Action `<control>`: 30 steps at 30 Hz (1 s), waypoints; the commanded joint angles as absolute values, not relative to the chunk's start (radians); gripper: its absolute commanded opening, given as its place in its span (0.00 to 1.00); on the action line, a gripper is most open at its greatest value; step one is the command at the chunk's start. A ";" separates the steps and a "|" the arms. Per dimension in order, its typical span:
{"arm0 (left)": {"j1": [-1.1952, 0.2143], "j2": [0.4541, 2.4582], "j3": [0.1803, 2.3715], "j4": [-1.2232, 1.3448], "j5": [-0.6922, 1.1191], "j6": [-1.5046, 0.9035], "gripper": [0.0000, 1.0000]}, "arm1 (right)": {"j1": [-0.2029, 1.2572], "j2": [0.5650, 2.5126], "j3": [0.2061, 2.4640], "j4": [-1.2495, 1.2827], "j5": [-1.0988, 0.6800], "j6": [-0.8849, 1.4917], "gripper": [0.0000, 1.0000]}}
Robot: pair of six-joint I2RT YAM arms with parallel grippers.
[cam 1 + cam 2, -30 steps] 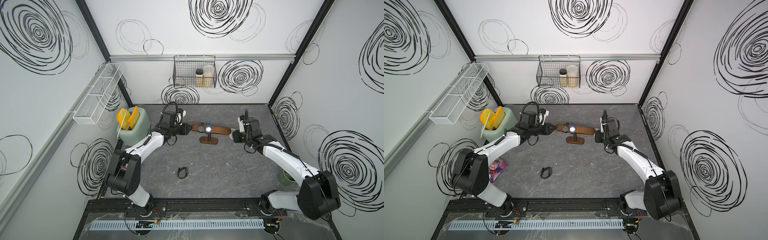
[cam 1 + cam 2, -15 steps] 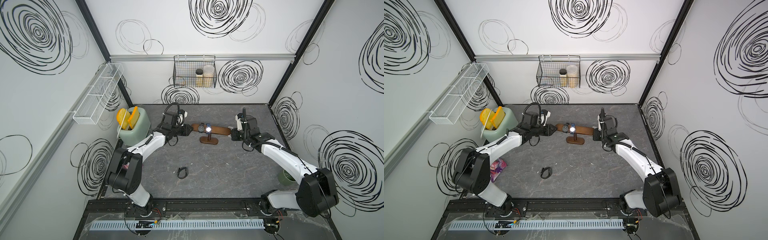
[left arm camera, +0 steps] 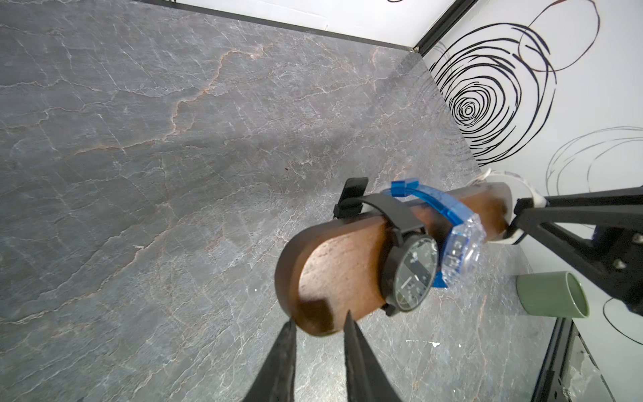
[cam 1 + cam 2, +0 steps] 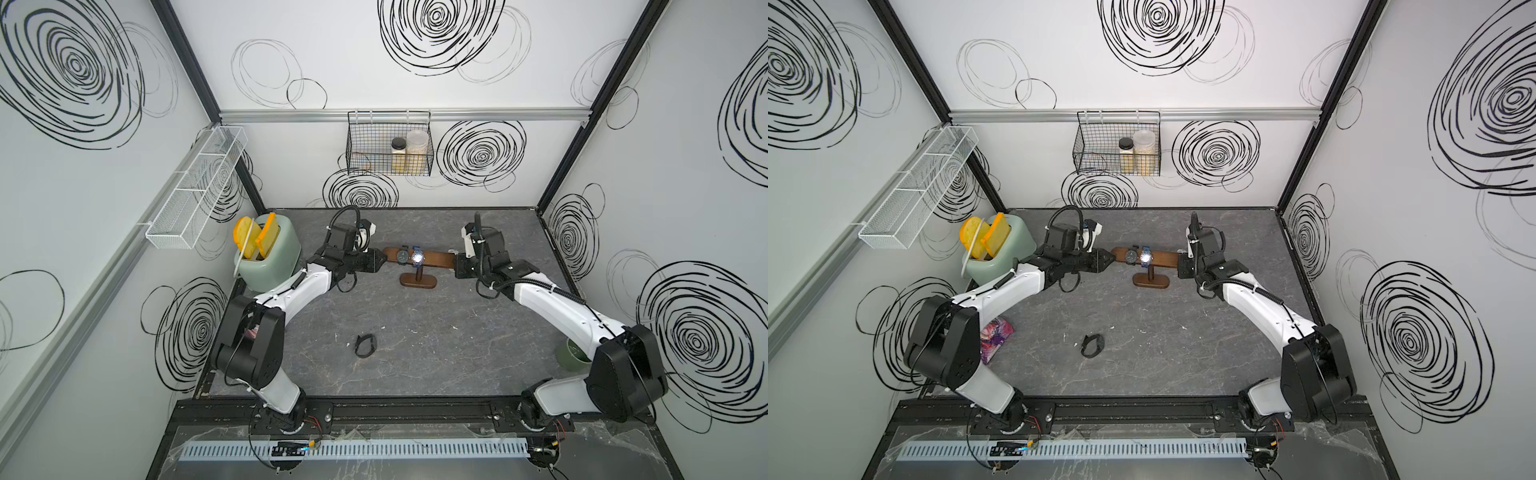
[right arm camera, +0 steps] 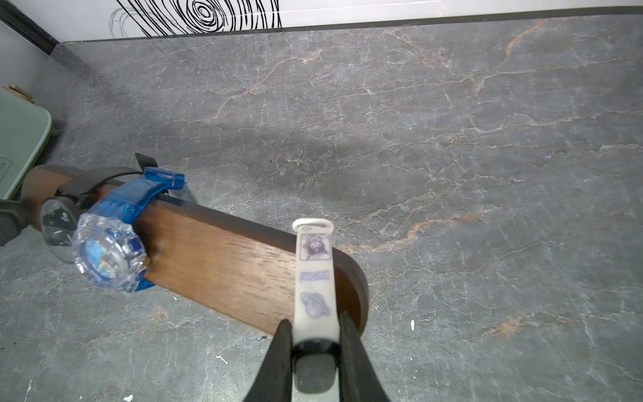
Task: Place watch on stand
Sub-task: Place the watch on the stand.
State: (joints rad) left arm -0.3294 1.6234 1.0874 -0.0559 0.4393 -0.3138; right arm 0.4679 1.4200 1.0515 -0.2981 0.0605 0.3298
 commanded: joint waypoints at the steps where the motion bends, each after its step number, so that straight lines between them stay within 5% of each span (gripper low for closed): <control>1: -0.345 1.623 1.095 -0.040 0.440 -0.293 0.29 | 0.495 1.450 1.089 -0.286 0.070 0.345 0.19; 30: -0.365 1.621 1.093 -0.056 0.426 -0.284 0.30 | 0.625 1.674 1.359 -0.463 0.177 0.431 0.21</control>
